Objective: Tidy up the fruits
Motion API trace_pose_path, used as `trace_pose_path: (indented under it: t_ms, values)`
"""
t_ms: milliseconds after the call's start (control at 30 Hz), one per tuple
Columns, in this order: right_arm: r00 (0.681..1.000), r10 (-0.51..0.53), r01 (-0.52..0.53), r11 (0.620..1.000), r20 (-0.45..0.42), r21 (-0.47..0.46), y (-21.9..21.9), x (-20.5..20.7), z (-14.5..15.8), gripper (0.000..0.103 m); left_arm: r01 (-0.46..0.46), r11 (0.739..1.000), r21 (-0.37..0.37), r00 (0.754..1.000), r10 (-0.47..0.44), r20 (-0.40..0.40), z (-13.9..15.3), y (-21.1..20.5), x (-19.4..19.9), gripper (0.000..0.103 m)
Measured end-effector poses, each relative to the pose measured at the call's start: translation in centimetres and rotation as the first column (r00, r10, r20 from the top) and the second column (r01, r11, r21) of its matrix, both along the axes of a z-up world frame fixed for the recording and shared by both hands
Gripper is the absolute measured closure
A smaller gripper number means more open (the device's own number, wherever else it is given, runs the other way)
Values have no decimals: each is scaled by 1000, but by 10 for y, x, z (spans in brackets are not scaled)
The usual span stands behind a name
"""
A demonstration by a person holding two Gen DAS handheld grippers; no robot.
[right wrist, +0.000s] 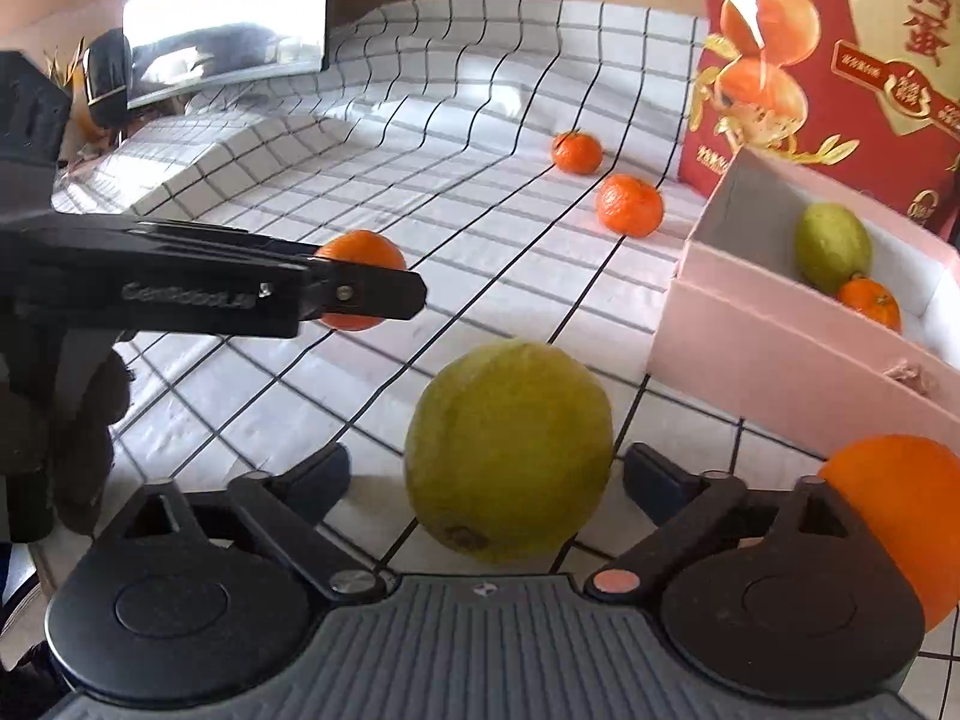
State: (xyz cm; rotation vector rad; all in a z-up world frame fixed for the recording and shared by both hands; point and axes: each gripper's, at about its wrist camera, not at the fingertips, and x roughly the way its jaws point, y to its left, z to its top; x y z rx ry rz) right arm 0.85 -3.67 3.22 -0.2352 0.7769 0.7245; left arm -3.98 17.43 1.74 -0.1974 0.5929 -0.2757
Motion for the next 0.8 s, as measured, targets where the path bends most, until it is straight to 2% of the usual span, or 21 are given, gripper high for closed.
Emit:
trace_pose_path:
  t_ms: [233,300,333,367,467,600,633,700,767,800]
  values:
    - [999,22,-24,999,-37,-34,1,-3,4,0,-16,999,-36,999,15,-50,-5,9,0,57]
    - [996,37,-40,999,-84,-35,-2,-3,11,6,-16,999,-32,998,14,-64,-6,8,1,57]
    - [993,43,-45,999,-106,-15,-7,-5,15,10,-16,999,-31,998,14,-64,-6,8,1,57]
    - [992,47,-45,999,-119,16,-16,-8,21,10,-17,999,-32,998,15,-64,-6,8,0,57]
    - [995,20,-14,998,-95,55,-47,-22,34,10,-17,999,-31,998,15,-66,-7,7,0,57]
    - [994,-107,108,993,-27,49,-86,-36,37,11,-22,999,-26,998,20,-66,-7,6,0,57]
    - [990,-137,138,989,-22,45,-93,-38,35,14,-23,999,-23,998,22,-66,-7,6,0,57]
    - [985,-171,173,984,-36,39,-103,-41,28,26,-24,1000,-20,998,22,-66,-7,6,0,57]
    - [982,-180,182,983,-52,31,-107,-43,21,44,-23,999,-24,998,22,-66,-7,6,0,57]
    - [983,-176,178,984,-54,30,-108,-44,18,46,-22,999,-24,998,20,-66,-7,7,1,57]
